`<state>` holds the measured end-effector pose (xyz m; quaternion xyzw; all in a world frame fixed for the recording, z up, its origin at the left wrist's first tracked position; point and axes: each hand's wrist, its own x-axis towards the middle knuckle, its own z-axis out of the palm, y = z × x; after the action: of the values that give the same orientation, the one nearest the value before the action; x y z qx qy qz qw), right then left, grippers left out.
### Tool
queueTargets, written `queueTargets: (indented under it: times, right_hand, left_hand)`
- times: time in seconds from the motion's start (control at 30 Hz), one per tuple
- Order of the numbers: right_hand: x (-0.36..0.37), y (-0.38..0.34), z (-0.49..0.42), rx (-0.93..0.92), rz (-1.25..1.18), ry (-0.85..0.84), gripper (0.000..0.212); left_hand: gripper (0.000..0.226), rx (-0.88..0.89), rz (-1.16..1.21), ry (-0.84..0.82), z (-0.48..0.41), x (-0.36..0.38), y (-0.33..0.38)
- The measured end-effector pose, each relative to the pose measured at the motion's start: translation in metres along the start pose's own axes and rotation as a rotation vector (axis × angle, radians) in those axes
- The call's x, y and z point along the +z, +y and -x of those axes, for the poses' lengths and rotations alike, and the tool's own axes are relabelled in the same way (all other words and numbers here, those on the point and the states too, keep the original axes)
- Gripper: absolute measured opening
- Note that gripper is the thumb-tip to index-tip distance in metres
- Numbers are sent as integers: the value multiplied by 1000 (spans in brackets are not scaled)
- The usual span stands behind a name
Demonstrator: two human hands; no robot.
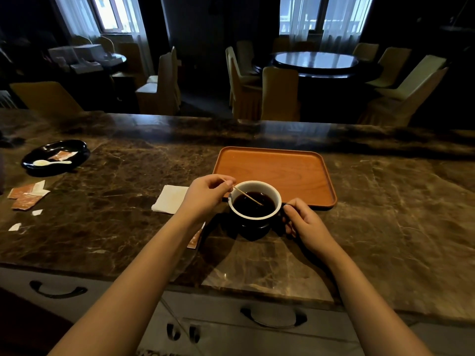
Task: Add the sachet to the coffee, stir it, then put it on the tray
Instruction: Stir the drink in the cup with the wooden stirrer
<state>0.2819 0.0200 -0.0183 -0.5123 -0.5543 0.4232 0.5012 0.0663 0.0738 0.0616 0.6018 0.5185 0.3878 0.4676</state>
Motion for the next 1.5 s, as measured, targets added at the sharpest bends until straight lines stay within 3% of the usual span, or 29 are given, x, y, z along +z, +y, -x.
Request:
queueTargets:
  times: [0.2,0.37,0.73,1.07,1.3,1.5]
  right_hand:
    - [0,2,5,-2,21,-1,19]
    - [-1,1,5,-11,50,-8,19]
    - [-2,5,5,-16,57,-5,19]
    - [-1,5,5,-26,40,-1,20]
    - [-2,5,5,-29,36,-6,21]
    - [-2,5,5,-35,47,-6,20]
  left_hand:
    - [11,199,-333,95,-6,12,5]
    - [13,292,-466,127,-5,6,6]
    - [10,309,-335,-65,-2,11,3]
    - [11,509,-485,55,-9,17,11]
    - [14,474,-563,93,-3,3,8]
    - [9,425,-443,14,6,-11,2]
